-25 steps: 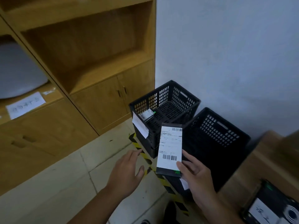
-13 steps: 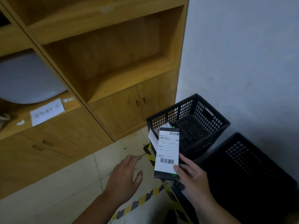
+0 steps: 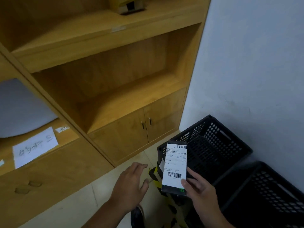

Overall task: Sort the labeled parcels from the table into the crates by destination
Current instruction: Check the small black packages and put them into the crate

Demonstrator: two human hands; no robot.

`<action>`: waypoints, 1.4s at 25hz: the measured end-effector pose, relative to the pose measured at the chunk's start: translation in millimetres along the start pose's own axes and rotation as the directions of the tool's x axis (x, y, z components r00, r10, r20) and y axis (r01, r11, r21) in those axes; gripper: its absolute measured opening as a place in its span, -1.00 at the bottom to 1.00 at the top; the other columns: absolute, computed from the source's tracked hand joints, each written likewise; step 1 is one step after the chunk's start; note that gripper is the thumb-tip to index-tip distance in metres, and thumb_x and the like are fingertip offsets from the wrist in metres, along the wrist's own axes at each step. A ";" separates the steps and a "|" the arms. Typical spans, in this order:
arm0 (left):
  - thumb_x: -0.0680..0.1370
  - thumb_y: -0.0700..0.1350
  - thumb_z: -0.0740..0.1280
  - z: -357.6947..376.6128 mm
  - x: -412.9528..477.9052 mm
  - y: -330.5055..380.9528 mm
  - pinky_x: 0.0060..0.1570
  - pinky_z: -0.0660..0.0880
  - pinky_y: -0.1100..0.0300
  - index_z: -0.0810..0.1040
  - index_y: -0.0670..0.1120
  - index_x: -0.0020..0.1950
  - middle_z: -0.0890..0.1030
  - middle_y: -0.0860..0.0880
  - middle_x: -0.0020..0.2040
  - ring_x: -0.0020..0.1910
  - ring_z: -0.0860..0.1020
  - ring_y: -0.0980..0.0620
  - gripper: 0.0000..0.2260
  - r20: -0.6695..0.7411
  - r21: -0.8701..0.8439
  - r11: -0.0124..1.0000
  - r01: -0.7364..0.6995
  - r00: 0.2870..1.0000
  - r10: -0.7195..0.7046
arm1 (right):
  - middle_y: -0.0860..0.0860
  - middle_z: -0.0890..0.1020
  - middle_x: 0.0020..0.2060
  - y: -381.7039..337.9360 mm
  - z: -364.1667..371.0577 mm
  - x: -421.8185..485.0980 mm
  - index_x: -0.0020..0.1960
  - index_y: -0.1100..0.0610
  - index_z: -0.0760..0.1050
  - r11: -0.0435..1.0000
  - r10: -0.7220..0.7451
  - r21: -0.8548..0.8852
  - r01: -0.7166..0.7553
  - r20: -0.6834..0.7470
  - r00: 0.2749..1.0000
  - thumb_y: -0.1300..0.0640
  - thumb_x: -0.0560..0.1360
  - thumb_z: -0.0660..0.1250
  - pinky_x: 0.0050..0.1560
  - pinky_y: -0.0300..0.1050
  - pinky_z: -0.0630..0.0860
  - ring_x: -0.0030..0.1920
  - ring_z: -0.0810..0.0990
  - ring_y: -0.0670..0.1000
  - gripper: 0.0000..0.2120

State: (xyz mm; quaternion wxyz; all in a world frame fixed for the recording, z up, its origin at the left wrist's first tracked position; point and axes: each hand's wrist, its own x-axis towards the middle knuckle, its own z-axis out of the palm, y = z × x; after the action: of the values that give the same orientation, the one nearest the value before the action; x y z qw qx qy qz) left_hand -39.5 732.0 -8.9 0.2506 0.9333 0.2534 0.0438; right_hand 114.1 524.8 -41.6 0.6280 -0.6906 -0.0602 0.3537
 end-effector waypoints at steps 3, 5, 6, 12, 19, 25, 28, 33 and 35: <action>0.61 0.06 0.28 -14.3 50.4 -29.7 0.16 0.47 0.20 0.39 0.06 0.47 0.48 0.11 0.27 0.15 0.48 0.12 -0.58 0.047 -0.009 0.997 -0.081 0.996 0.082 | 0.00 0.76 0.00 -7.0 29.2 22.9 0.30 -0.09 0.57 0.998 0.018 0.062 -0.010 -0.121 0.992 0.22 0.49 0.50 0.07 0.11 0.68 0.05 0.73 -0.01 -0.57; 0.60 0.01 0.31 -20.6 79.6 -39.9 0.15 0.47 0.20 0.43 0.02 0.44 0.50 0.09 0.24 0.15 0.49 0.11 -0.59 0.072 -0.009 0.991 -0.133 0.989 0.133 | 0.00 0.76 -0.01 -10.1 41.1 33.3 0.29 -0.09 0.56 0.994 0.037 0.108 -0.017 -0.188 0.981 0.24 0.50 0.49 0.06 0.12 0.69 0.05 0.74 0.02 -0.57; 0.59 0.00 0.32 -22.8 91.9 -41.6 0.16 0.46 0.21 0.45 0.00 0.43 0.51 0.09 0.23 0.16 0.49 0.11 -0.60 0.086 -0.015 0.988 -0.154 0.984 0.155 | 0.00 0.77 -0.01 -11.3 45.3 36.7 0.27 -0.10 0.55 0.993 0.048 0.120 -0.022 -0.215 0.975 0.25 0.50 0.48 0.02 0.07 0.70 0.03 0.74 0.02 -0.58; 0.60 0.01 0.30 -12.4 175.1 -33.0 0.12 0.38 0.31 0.45 0.03 0.42 0.49 0.12 0.24 0.17 0.47 0.15 -0.62 0.198 -0.023 0.961 -0.274 0.941 0.273 | -0.04 0.77 -0.05 -11.6 43.6 75.1 0.26 -0.09 0.55 0.979 0.105 0.200 -0.035 -0.350 0.931 0.26 0.52 0.46 -0.15 -0.24 0.66 -0.03 0.75 -0.05 -0.61; 0.61 0.11 0.23 1.2 251.8 -22.6 0.15 0.37 0.31 0.37 0.16 0.41 0.38 0.25 0.27 0.21 0.40 0.23 -0.63 0.332 0.026 0.946 -0.324 0.895 0.297 | -0.02 0.76 -0.04 -7.0 15.1 137.7 0.46 0.04 0.43 0.960 0.190 0.269 -0.070 -0.452 0.872 0.24 0.50 0.49 -0.12 -0.17 0.68 -0.04 0.74 -0.09 -0.43; 0.58 0.12 0.29 60.8 308.5 -48.2 0.10 0.28 0.49 0.41 0.23 0.36 0.30 0.42 0.17 0.14 0.34 0.37 -0.66 0.445 0.049 0.952 -0.302 0.860 0.250 | 0.05 0.77 -0.07 61.2 3.6 201.4 0.46 0.07 0.42 0.889 0.409 0.383 -0.251 -0.418 0.811 0.34 0.45 0.51 -0.06 -0.05 0.70 -0.08 0.76 0.03 -0.37; 0.55 0.06 0.38 115.3 343.5 -72.2 0.01 0.25 0.56 0.48 0.21 0.31 0.31 0.44 0.13 0.08 0.35 0.43 -0.66 0.478 0.073 0.955 -0.289 0.850 0.221 | 0.10 0.74 0.01 121.1 1.4 253.9 0.53 0.08 0.34 0.855 0.486 0.394 -0.336 -0.386 0.784 0.35 0.47 0.49 0.15 0.11 0.64 0.01 0.73 0.09 -0.30; 0.56 0.03 0.36 184.7 393.9 -128.4 0.06 0.34 0.37 0.46 0.24 0.30 0.35 0.39 0.17 0.12 0.44 0.31 -0.68 0.504 0.108 0.963 -0.247 0.849 0.162 | 0.03 0.69 0.02 212.7 10.0 330.0 0.60 0.08 0.20 0.847 0.529 0.289 -0.447 -0.366 0.766 0.30 0.53 0.45 -0.06 -0.21 0.65 0.03 0.69 -0.04 -0.27; 0.56 0.00 0.38 198.4 401.4 -144.6 0.08 0.39 0.29 0.48 0.22 0.29 0.38 0.36 0.18 0.13 0.46 0.26 -0.69 0.521 0.091 0.971 -0.221 0.842 0.142 | 0.01 0.68 0.05 234.5 16.1 345.6 0.58 0.08 0.23 0.852 0.523 0.187 -0.489 -0.348 0.778 0.30 0.53 0.45 0.00 -0.19 0.65 0.05 0.68 -0.05 -0.29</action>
State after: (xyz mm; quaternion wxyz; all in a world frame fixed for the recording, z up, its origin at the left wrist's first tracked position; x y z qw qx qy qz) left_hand 285.1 950.1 -270.6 0.2340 0.9471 0.0908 -0.2002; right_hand 277.0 672.5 -397.0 0.5382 -0.7093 0.2674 0.3684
